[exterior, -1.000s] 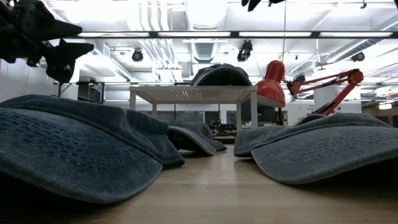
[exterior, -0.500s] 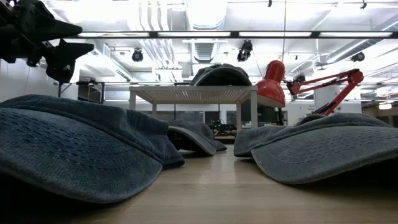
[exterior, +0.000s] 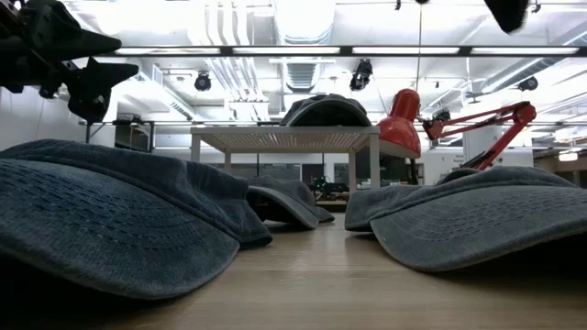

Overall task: Pick & Place hat
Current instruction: Stack the bottom gray cap on top of the other gray cap on the shelf

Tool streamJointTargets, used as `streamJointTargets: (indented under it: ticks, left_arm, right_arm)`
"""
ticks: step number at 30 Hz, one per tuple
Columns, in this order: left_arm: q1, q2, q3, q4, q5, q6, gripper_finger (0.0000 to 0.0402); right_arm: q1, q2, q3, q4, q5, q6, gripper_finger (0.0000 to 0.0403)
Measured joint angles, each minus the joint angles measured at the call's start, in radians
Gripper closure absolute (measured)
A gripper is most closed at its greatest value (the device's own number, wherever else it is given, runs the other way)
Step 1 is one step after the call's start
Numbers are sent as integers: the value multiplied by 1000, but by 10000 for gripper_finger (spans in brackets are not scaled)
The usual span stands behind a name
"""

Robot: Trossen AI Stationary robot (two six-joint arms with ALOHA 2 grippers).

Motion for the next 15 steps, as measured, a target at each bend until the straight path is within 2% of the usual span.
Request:
streamJointTargets:
  ticks: [15]
  left_arm:
    - [0, 0, 0, 0, 0, 0, 207]
  right_arm:
    - [0, 0, -90, 44, -3, 30, 263]
